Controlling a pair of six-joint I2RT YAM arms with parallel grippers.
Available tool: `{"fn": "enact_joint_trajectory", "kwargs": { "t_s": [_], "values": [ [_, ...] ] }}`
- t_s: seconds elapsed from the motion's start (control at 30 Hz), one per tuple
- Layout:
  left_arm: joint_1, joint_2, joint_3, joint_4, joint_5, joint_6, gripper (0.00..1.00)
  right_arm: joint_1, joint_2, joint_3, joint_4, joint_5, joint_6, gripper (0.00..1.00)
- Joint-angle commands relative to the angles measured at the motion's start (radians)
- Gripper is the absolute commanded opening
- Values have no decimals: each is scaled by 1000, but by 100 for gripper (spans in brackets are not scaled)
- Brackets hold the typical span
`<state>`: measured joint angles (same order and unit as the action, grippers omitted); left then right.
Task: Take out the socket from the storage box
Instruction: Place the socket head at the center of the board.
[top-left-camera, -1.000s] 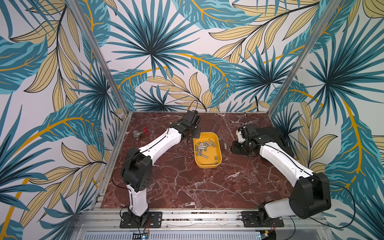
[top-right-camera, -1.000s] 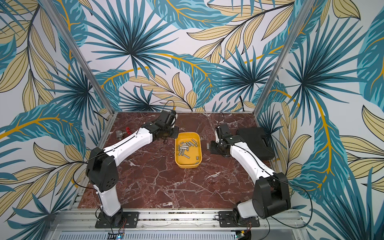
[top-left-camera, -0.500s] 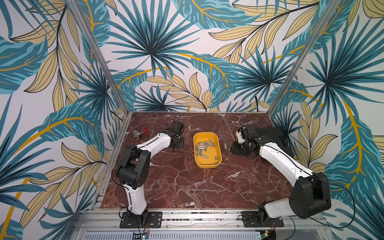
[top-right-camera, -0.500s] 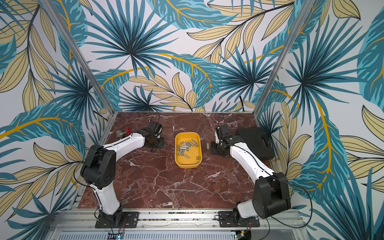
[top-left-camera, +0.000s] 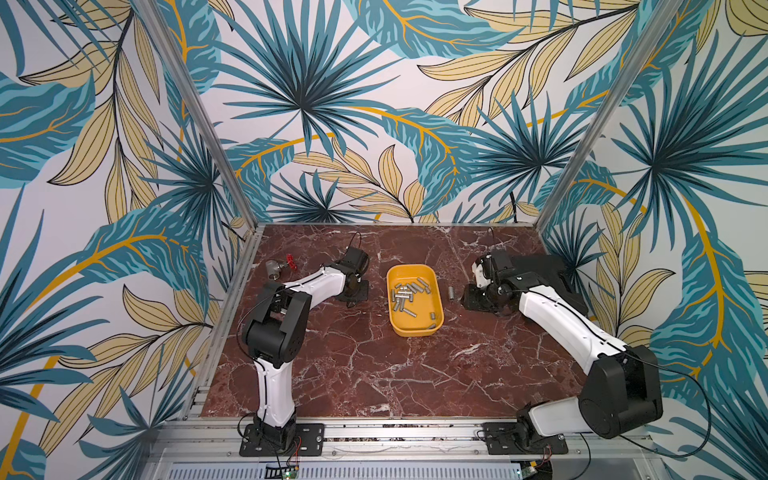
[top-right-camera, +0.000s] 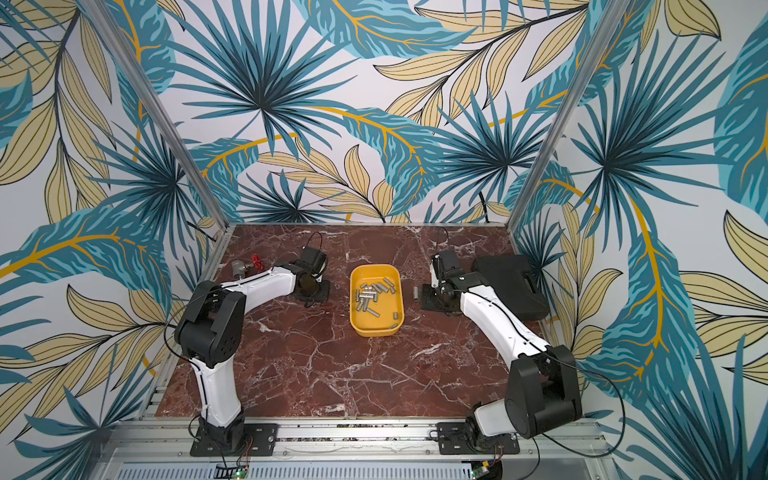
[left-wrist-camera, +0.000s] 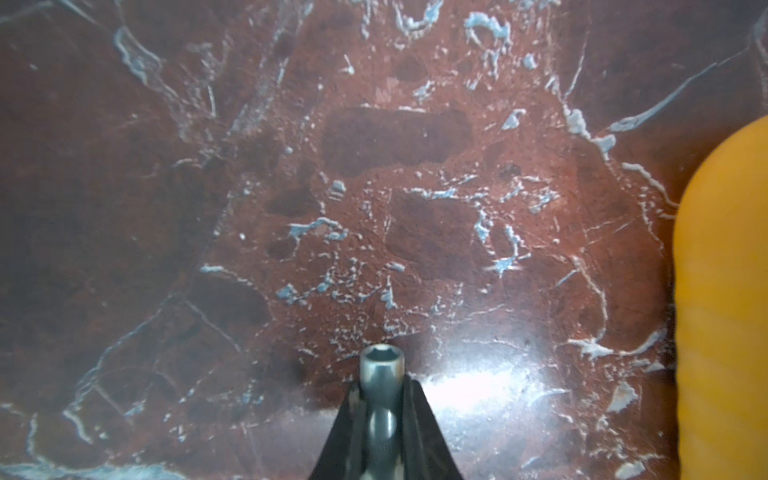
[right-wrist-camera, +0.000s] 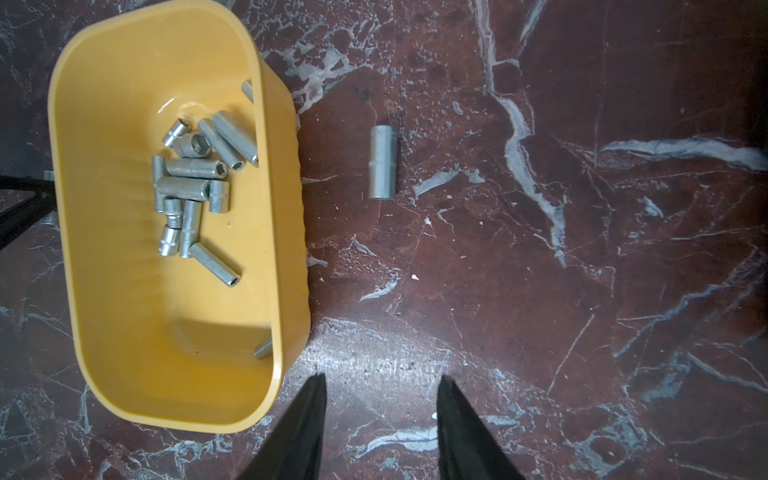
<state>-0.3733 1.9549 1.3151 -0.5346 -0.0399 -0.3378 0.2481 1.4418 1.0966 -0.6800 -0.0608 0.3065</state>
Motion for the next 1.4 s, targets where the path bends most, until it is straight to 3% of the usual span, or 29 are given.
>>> {"fn": "enact_joint_trajectory", "kwargs": {
  "t_s": [0.0,0.63,1.37],
  "values": [
    [7,7,-17,12,10,-10,13,-3,-14,-12,-10,-4,-1,46],
    [16,32,-2,-13,-9,-10,18,-3,-11,-20,-4,-5,-11,46],
    [18,-103,-8,-18,-12,-14,40,3,25,60,-26,-3,-28,46]
  ]
}}
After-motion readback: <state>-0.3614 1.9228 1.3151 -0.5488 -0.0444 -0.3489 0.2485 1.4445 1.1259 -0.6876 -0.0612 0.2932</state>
